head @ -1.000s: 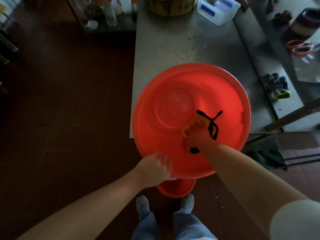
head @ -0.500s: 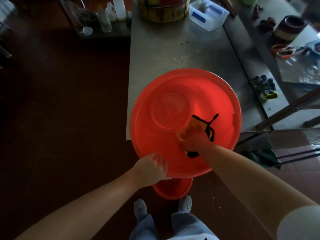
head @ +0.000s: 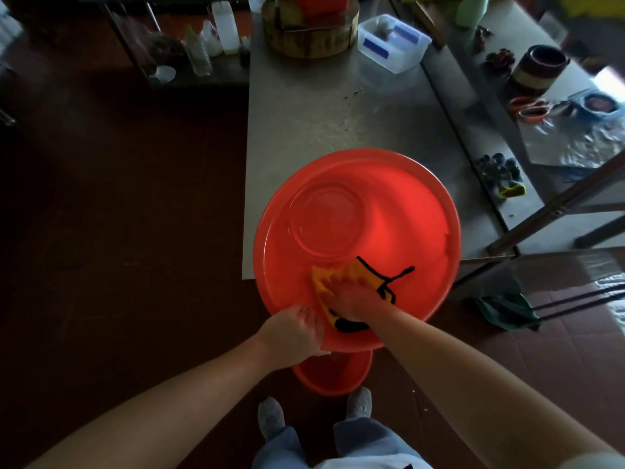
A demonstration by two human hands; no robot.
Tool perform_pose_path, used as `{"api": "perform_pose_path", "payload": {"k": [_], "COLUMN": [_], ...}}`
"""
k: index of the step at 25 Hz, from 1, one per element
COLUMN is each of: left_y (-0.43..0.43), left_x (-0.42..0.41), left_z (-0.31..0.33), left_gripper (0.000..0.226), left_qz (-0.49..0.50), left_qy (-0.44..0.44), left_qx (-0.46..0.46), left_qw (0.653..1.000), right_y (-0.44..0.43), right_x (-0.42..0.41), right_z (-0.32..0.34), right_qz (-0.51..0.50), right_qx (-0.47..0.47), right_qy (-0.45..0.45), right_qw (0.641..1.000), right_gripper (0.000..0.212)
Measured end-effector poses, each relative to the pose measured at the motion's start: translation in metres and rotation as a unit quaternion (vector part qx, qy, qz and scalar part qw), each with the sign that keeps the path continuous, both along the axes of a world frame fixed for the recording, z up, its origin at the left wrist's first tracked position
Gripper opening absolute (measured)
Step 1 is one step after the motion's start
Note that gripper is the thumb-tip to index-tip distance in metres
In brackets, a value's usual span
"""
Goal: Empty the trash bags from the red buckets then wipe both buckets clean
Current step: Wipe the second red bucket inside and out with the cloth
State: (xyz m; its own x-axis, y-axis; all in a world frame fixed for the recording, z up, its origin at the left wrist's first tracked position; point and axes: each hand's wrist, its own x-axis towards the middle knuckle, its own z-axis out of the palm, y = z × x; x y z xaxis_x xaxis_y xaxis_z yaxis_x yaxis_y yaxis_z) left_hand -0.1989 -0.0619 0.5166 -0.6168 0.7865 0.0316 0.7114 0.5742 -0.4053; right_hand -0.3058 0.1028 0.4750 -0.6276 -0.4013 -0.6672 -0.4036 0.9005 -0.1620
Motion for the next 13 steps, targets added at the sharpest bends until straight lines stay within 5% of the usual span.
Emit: {"api": "perform_pose_path", "payload": {"k": [6, 13], "left_y": [-0.001, -0.004], "left_x": [0.004, 0.004], "left_z": [-0.001, 0.002], "left_gripper": [0.071, 0.064], "left_qz": [0.012, -0.023], "left_qy": [-0.009, -0.011], "left_qx": [0.001, -0.024], "left_qw": [1.000, 0.999], "right_y": [0.058, -0.001], "right_x": [-0.016, 0.031], "right_z": [0.014, 0.011], "right_qz": [0.063, -0.036], "right_qx": [0.167, 0.000], "right_qy": [0.151, -0.002], "right_qw": [0.972, 0.999], "right_gripper": [0.062, 0.059]}}
